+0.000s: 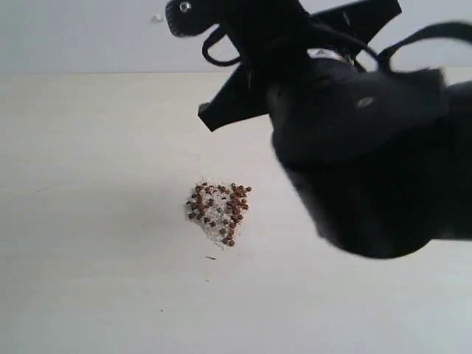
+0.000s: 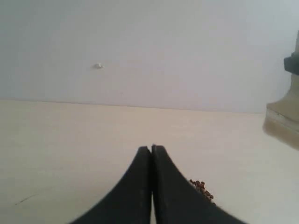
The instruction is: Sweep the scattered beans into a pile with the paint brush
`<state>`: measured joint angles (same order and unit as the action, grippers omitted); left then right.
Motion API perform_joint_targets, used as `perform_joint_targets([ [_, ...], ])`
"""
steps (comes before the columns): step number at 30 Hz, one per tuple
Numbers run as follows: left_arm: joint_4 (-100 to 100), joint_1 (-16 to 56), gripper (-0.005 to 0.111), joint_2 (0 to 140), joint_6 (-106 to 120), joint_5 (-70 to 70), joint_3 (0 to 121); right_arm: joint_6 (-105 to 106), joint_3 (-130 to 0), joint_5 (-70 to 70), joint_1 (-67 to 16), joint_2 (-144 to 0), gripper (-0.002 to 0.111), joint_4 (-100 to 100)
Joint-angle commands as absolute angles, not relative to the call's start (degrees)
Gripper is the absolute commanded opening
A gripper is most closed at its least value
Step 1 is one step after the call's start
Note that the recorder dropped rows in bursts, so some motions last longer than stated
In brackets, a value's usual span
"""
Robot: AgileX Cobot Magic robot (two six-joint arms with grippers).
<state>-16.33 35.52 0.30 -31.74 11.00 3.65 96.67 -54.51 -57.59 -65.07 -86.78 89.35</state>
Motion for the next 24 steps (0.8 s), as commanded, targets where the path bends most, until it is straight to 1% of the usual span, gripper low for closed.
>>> perform_joint_targets([
  [1, -16.25, 35.31, 0.000, 0.00, -31.73, 10.91, 3.31, 93.13, -54.63, -35.10, -57.70, -79.85, 0.000, 81.82],
  [5, -16.25, 35.31, 0.000, 0.00, -31.73, 10.91, 3.31, 78.95, -53.54, -20.78, -49.75, -78.62, 0.000, 70.73],
  [7, -16.25, 35.31, 0.000, 0.00, -31.73, 10.91, 3.31, 70.57, -53.05, -13.87, -45.77, -79.02, 0.000, 60.76],
  [10, -16.25, 35.31, 0.000, 0.00, -31.73, 10.91, 3.31, 57.27, -52.96, -6.85, -40.96, -80.77, 0.000, 44.07],
  [13, -16.25, 35.31, 0.000, 0.00, -31.73, 10.91, 3.31, 49.74, -52.96, -3.53, -38.48, -81.31, 0.000, 34.92],
  [15, -16.25, 35.31, 0.000, 0.00, -31.73, 10.91, 3.31, 48.72, -53.09, -0.75, -37.58, -81.31, 0.000, 32.63],
  [19, -16.25, 35.31, 0.000, 0.00, -31.73, 10.91, 3.31, 52.46, -55.29, 11.52, -36.47, -81.19, 0.000, 33.12],
  [24, -16.25, 35.31, 0.000, 0.00, -31.73, 10.91, 3.31, 60.36, -57.33, 22.87, -36.47, -81.10, 0.000, 39.43],
])
